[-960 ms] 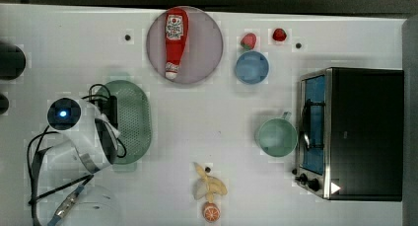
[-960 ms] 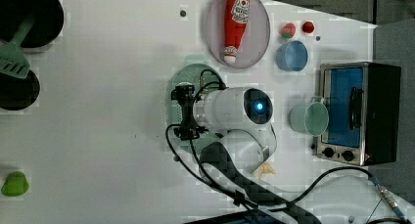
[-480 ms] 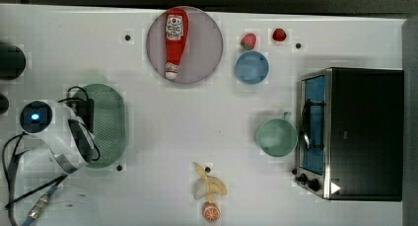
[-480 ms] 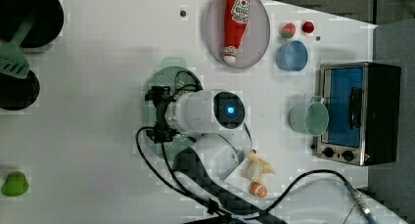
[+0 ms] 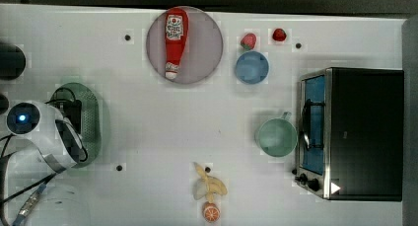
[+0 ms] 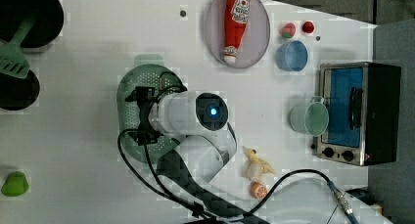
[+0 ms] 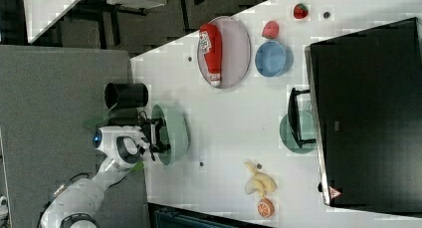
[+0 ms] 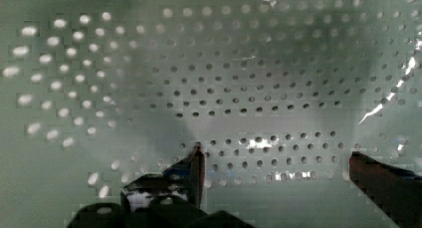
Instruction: Drag strainer right to left.
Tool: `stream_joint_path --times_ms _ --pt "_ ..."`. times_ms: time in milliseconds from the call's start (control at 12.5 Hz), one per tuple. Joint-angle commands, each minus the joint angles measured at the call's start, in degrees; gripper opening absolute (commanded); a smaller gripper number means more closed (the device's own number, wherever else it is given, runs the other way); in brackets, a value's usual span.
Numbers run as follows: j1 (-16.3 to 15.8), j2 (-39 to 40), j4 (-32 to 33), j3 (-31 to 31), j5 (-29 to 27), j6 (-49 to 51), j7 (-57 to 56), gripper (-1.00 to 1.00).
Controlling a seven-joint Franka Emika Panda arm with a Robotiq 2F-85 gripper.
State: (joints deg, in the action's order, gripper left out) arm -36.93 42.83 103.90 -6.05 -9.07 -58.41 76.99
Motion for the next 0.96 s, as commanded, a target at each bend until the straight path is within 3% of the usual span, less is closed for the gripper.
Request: stream_joint_path --times_ms 80,560,960 --pt "-1.4 -5.1 0.0 1.6 -0.1 5.5 -2.0 1.0" --pt "0.0 -26.0 0.1 11.6 0.0 27.6 -27.7 1.0" --pt "2.6 -44.0 -0.1 25.8 3.2 44.4 -49.6 1.0"
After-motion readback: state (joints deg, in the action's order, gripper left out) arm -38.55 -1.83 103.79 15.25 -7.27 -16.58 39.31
